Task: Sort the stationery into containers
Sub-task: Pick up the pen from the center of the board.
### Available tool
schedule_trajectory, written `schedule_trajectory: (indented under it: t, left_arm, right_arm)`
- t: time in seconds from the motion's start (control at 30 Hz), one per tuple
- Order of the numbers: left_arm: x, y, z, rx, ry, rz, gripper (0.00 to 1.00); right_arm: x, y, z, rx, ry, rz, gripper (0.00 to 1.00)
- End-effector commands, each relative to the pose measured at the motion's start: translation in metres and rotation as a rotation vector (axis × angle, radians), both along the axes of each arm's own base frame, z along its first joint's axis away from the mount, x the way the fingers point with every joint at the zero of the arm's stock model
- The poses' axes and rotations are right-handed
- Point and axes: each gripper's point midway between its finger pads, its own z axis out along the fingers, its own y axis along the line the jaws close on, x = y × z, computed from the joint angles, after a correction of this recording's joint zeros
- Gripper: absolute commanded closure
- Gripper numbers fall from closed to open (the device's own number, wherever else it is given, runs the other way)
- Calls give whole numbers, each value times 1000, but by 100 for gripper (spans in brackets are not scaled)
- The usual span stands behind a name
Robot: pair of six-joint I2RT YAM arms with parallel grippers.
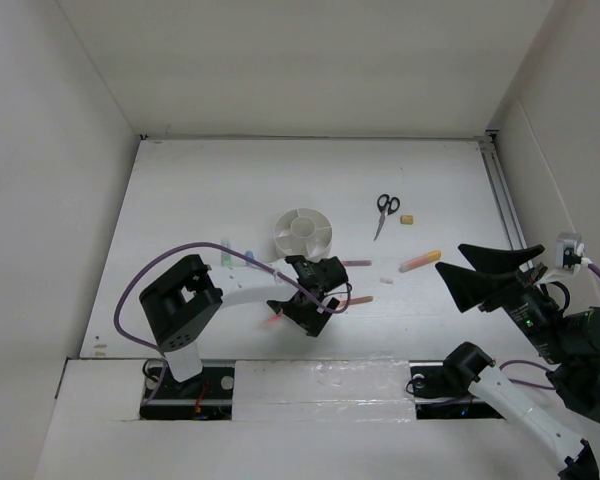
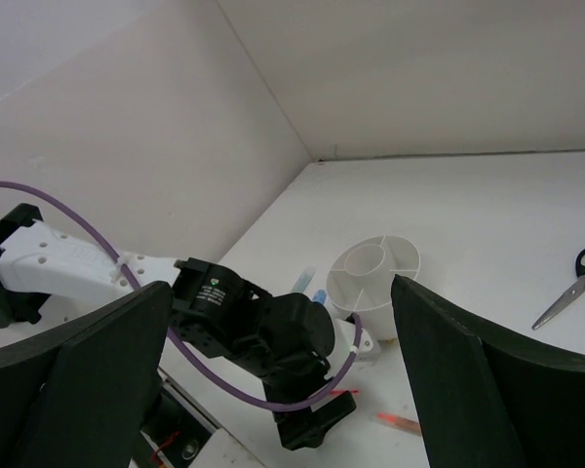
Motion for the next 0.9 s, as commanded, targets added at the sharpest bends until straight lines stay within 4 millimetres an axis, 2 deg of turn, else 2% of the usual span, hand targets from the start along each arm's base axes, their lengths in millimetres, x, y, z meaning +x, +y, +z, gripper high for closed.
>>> schedule_trajectory:
  t: [0.0,0.17,0.27,0.43,0.53,0.73,0.87]
  left_arm:
    - [4,5,-13,42,-6,-8,9]
    - [3,4,-13,37,3,-9,17]
    - [1,0,-14,19,17,-20,29]
    - [-2,1,-19,32,37,-21,36]
    - [-4,1,-22,34,52,-21,44]
    - [-12,3,-28,51,83,-31,71]
    - [-14,6,-34,71,94,-31,100]
  right_arm:
    - [-5,-7,21,39,-67,-15,0]
    - [-5,-7,21,39,-67,-15,0]
    - [-5,-7,21,39,-67,-15,0]
    - [-7,-8,22,39,-67,-15,0]
    - [-7,-8,22,39,-67,-15,0]
    - [-10,-11,27,44,-74,-15,0]
    - [-11,-13,28,46,-73,-24,0]
